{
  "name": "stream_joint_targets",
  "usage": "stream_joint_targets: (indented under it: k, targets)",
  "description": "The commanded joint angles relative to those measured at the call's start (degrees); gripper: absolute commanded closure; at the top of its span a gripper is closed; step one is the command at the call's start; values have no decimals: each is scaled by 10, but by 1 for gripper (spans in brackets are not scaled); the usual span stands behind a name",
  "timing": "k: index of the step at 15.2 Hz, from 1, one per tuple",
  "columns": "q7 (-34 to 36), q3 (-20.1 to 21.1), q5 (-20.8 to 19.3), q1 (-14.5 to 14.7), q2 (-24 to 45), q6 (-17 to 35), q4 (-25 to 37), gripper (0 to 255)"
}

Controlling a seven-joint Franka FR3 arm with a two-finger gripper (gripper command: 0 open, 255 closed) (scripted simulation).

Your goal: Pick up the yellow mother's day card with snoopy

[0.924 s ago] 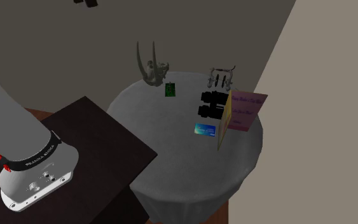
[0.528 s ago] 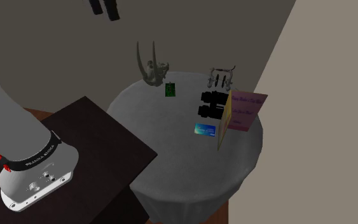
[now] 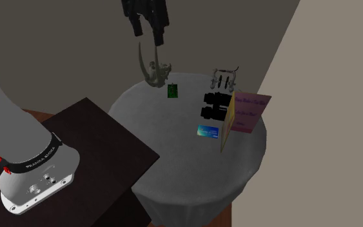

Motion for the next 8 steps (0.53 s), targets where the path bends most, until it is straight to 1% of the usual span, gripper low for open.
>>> stream_joint_targets:
  k: [1, 5, 8]
  targets:
    - [-19, -20, -1, -2, 34, 28, 10, 0]
    - [-65, -63, 7, -5, 110, 80, 39, 0]
    - [-104, -93, 25, -5, 172, 114, 69, 0]
